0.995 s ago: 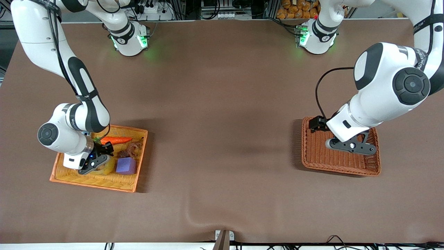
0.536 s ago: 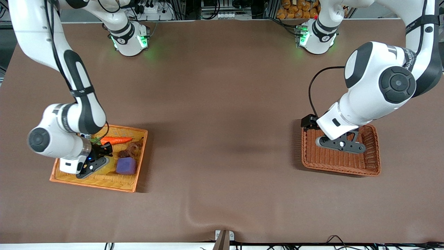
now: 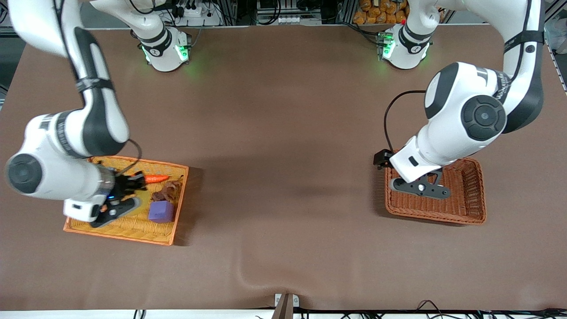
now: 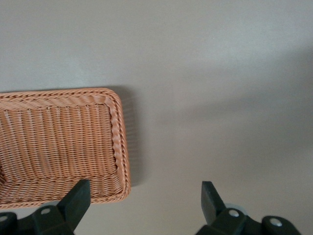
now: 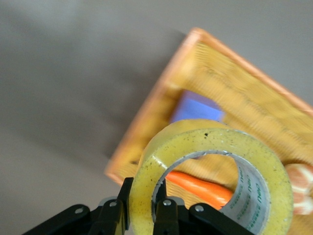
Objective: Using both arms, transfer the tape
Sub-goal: 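Carry the tape toward the middle while the left gripper approaches it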
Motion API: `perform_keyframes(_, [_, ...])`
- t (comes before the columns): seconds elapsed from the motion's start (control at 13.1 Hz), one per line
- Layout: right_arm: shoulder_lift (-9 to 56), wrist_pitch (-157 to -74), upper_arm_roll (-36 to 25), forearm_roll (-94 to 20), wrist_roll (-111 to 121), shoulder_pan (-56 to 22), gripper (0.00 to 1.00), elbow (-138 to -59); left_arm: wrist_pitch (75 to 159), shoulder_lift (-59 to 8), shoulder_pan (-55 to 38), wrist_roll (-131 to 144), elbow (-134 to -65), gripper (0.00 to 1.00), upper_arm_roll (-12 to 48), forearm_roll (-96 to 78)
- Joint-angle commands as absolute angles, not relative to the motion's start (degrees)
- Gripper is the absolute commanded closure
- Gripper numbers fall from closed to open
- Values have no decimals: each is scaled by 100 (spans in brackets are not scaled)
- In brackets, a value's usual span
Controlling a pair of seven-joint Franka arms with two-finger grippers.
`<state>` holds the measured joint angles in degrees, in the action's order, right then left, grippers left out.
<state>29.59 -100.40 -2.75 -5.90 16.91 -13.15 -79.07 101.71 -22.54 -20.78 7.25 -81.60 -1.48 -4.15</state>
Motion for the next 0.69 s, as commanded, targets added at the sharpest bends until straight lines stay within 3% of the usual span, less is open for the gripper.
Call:
perform_keyframes(0.0, [2918,-10010,-317,-685,436,-2028,100,-7866,10213,-2312,-2442,1219,-7963,0,-211,-501])
perform_keyframes(0.23, [3040,-10579,-316,-1002,-1539,-3126,100,-7875,10283,-2364,-2644,1520,-7980,0,-193,-492])
perform_keyframes(0.46, [3610,-11668,-325,-967,-3256,-4172,100,-7849,10423,-2399,-2716,1538,-7998,0,-193,-475])
perform_keyframes(0.61, [3953,-12608,-308,-1010,-3926,-4437,100,-7857,10581,-2391,-2716,1512,-8024,0,-202,-448])
